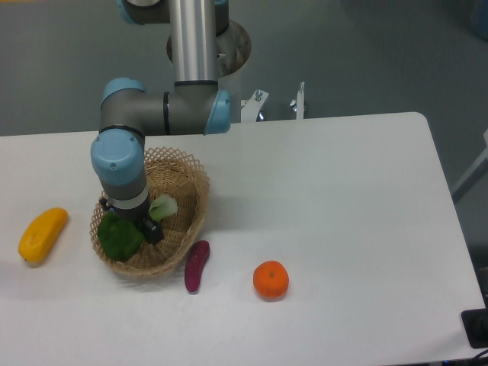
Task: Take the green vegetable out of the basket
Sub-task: 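Lower the gripper onto the bok choy leaves and close it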
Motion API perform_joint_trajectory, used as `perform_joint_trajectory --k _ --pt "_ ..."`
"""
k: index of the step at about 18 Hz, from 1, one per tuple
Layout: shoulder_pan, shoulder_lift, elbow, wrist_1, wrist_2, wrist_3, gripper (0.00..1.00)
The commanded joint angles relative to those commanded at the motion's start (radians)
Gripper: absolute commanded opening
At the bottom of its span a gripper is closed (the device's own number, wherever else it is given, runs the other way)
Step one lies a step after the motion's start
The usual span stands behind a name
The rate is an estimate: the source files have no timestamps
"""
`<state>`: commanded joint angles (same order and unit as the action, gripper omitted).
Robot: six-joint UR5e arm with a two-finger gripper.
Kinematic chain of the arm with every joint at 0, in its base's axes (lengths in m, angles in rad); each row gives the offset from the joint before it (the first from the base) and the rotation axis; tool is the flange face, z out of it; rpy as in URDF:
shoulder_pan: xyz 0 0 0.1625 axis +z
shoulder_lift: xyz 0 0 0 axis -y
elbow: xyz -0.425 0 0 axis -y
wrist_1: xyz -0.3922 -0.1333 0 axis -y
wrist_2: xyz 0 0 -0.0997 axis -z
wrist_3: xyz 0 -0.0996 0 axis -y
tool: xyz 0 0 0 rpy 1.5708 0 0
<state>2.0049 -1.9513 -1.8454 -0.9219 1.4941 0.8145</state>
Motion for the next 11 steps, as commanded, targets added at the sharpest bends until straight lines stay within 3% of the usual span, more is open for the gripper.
perform_joint_trajectory --k 2,11 --pt "0.002 0.017 0.006 -0.012 0.000 0.002 0.06" --pt "0.087 0.107 0.017 -0.032 -0.005 0.017 0.06"
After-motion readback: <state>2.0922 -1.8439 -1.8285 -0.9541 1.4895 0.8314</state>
